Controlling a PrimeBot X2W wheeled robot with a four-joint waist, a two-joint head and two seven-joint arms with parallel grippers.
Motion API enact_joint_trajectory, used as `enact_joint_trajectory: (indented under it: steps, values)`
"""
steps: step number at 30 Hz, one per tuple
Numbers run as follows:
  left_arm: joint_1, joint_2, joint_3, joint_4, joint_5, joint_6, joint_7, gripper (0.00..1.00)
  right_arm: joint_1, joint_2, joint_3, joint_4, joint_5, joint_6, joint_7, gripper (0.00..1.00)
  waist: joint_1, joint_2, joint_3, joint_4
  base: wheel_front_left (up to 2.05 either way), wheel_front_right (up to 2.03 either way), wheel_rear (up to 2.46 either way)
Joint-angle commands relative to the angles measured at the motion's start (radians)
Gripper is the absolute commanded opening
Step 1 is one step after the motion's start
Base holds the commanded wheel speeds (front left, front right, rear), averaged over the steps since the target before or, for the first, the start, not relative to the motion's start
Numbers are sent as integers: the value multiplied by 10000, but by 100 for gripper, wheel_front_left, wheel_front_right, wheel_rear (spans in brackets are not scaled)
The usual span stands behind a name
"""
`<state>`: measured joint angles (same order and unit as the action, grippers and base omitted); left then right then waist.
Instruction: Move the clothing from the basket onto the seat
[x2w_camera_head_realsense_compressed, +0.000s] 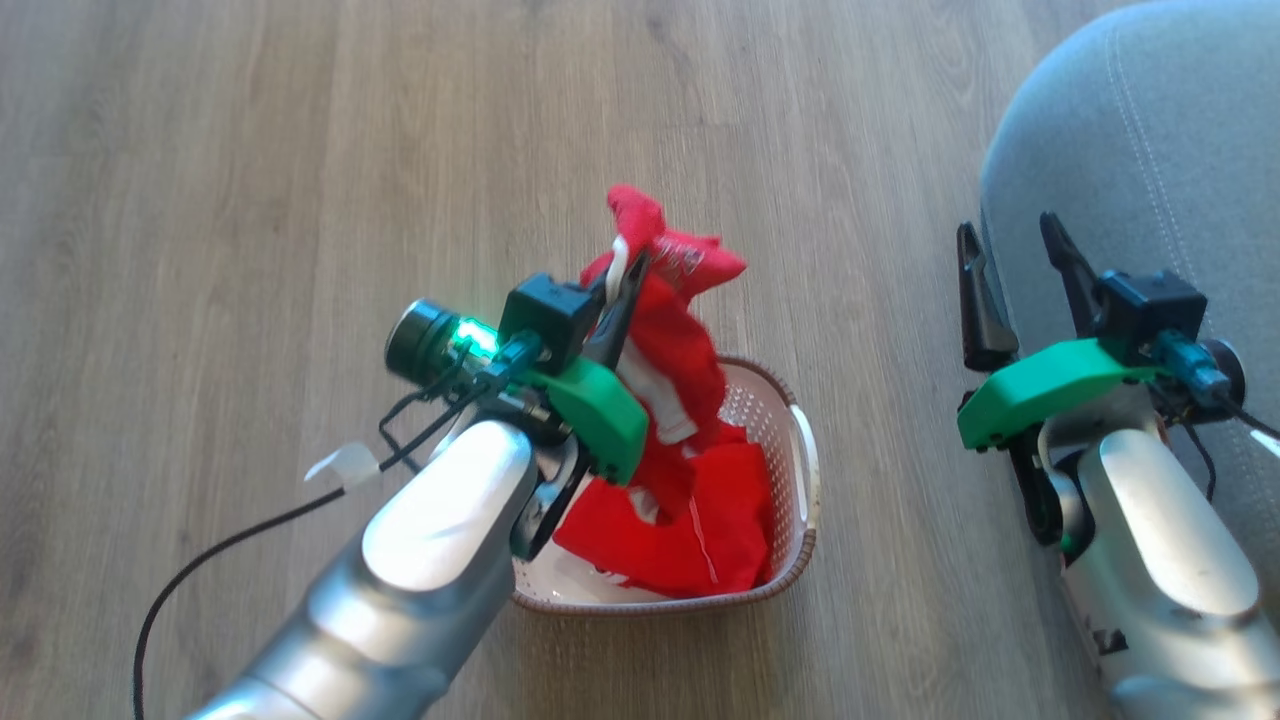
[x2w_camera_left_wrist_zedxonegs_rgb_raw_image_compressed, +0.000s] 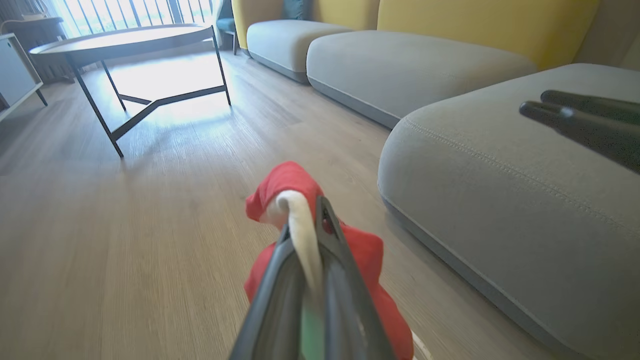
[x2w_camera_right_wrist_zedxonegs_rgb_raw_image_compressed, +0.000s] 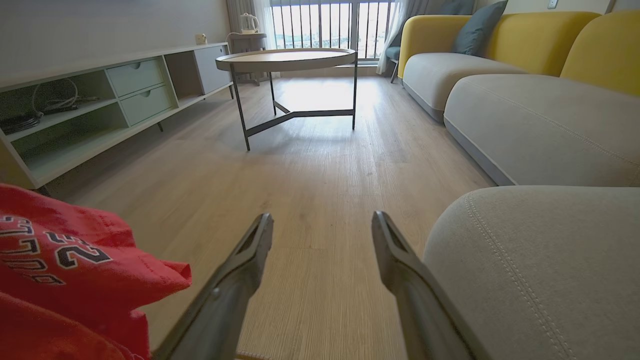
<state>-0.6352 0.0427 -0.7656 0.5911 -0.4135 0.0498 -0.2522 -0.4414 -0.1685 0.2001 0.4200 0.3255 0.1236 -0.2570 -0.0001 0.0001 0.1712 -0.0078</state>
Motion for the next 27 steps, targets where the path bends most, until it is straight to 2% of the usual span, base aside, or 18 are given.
enact_joint_trajectory:
  steps: [1,11,18,23,27]
  values:
    - [-635,76,382,-677,81,-14,-94,0,21,-87,135,-253,0,71,-47,100,1,-1,-136,81,0,0,0]
    - [-1555,76,277,-2110,9,91,-95,0,195,-5,296,-221,-18,71,-47,100,1,-1,-393,141,0,0,0]
    - [-2117,76,39,-2187,-215,223,-95,0,176,38,443,-314,68,71,-47,100,1,-1,-462,109,0,0,0]
    - [-2115,76,-180,-2230,-348,303,-95,0,40,63,978,-1331,485,71,-47,100,1,-1,-427,51,0,0,0]
    - [-2103,76,-348,-2249,-396,344,-95,0,-130,-183,1814,-2583,906,71,-47,100,1,-1,-368,47,0,0,0]
